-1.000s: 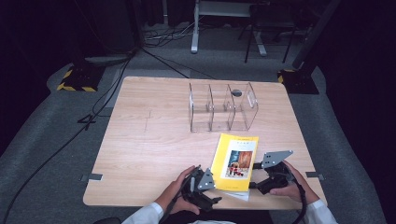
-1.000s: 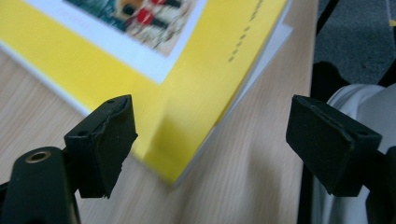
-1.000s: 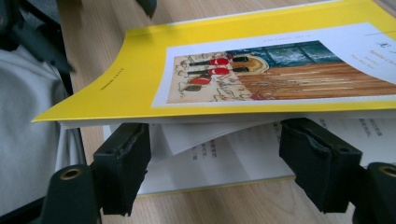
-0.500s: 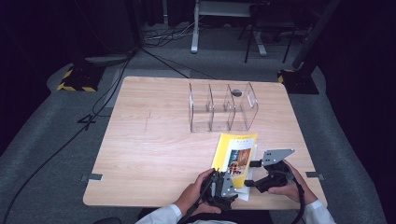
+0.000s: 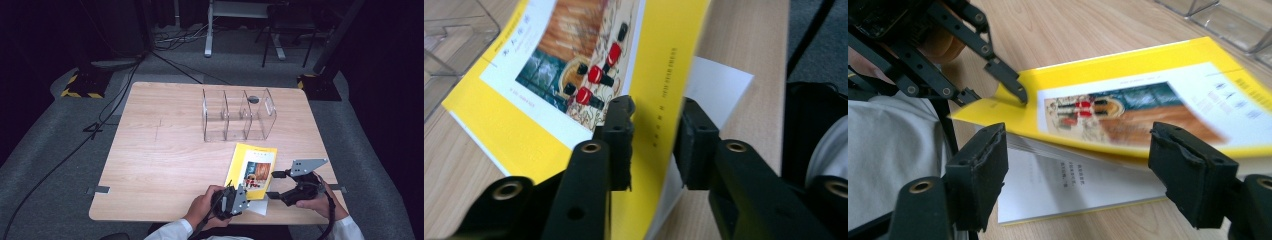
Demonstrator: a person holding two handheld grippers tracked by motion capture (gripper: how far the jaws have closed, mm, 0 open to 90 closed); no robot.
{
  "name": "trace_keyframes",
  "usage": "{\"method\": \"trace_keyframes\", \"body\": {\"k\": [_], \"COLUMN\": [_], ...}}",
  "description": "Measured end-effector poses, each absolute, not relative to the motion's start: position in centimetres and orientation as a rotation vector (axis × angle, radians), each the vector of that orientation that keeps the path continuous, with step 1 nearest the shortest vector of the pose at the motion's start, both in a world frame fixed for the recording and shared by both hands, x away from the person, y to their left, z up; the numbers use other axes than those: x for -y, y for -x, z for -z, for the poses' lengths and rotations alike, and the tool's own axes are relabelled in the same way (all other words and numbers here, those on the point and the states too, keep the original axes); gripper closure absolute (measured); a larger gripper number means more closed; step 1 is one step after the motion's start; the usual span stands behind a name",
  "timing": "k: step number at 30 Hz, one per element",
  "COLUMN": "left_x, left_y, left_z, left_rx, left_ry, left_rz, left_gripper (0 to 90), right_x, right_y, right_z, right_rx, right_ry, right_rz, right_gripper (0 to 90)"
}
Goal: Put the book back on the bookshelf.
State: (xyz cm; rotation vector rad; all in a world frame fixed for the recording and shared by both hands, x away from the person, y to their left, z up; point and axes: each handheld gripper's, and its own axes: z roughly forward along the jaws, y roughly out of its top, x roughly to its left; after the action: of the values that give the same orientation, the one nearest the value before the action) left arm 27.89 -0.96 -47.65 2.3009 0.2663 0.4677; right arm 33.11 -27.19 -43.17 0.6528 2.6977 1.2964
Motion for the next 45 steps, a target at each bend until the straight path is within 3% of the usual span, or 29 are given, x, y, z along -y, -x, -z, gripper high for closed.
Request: {"method": "trace_keyframes", "body": {"k": [8, 23, 34, 45], "left_x": [-1.6, -7.7, -11.5, -14.1], "left_y": [-28.7, -29.9, -31.3, -32.6], "left_z": [46.7, 46.1, 45.7, 45.7], "left_rx": [-0.263, -0.324, -0.389, -0.483], "left_ry": [-2.299, -2.296, -2.284, -2.264], "left_rz": [-0.388, -0.322, -0.32, -0.301], "left_gripper": [78.4, 78.8, 76.5, 69.7], "right_x": [27.3, 21.8, 22.2, 20.7], "right_y": [-32.2, -32.9, -34.9, -34.0], "right_z": [42.4, 44.1, 45.9, 46.2], "right_rx": [-2.611, -2.643, -2.551, -2.487], "right_ry": [-0.502, -0.238, -0.277, -0.09], "right_rz": [-1.354, -1.183, -1.076, -1.018], "right_gripper": [24.3, 28.4, 63.8, 77.2]}}
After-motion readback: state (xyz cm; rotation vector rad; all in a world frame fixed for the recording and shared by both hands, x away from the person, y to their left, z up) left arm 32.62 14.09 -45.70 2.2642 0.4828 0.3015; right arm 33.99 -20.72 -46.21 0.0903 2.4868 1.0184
